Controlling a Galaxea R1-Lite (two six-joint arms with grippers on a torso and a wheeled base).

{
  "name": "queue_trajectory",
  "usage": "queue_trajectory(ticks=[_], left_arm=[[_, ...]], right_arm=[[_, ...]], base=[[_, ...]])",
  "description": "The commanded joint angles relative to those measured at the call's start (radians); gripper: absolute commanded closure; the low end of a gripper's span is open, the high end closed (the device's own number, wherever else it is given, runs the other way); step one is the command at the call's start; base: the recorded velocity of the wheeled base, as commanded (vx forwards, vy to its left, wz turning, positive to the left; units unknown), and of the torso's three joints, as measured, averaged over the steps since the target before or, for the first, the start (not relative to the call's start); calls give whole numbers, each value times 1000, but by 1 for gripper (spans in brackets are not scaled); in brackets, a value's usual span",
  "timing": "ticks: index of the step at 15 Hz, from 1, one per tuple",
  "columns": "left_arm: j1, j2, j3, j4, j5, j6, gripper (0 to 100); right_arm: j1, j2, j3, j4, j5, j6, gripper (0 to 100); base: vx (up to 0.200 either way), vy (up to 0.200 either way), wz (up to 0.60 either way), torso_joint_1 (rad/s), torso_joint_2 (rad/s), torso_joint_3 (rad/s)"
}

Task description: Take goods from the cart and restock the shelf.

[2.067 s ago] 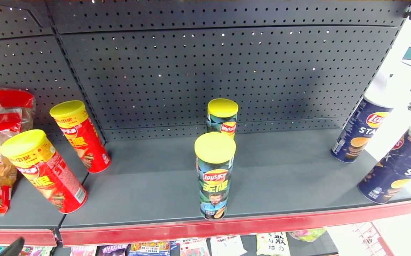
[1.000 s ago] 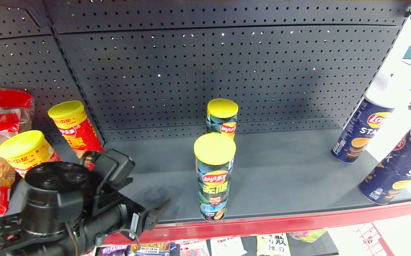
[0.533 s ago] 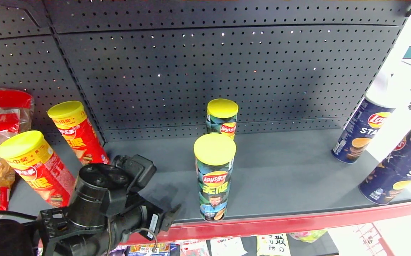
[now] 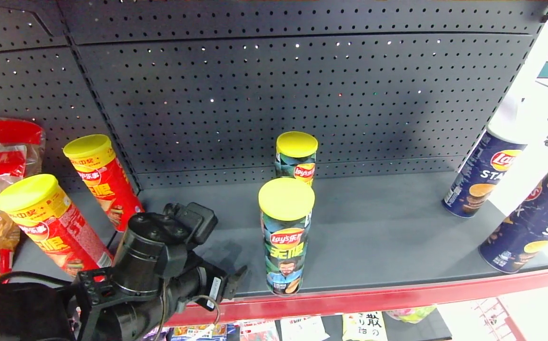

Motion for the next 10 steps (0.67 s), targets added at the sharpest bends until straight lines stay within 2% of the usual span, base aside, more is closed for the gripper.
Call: queue_trajectory(ticks=[1,10], left_arm=[[-1,10,-2,0,-1,-1,0],[-8,61,-62,2,-11,2,0]], right_arm=[[1,4,1,1,0,0,0],[1,4,1,-1,-11,0,0]], base=[[0,0,0,0,0,0],[0,0,0,0,0,0]])
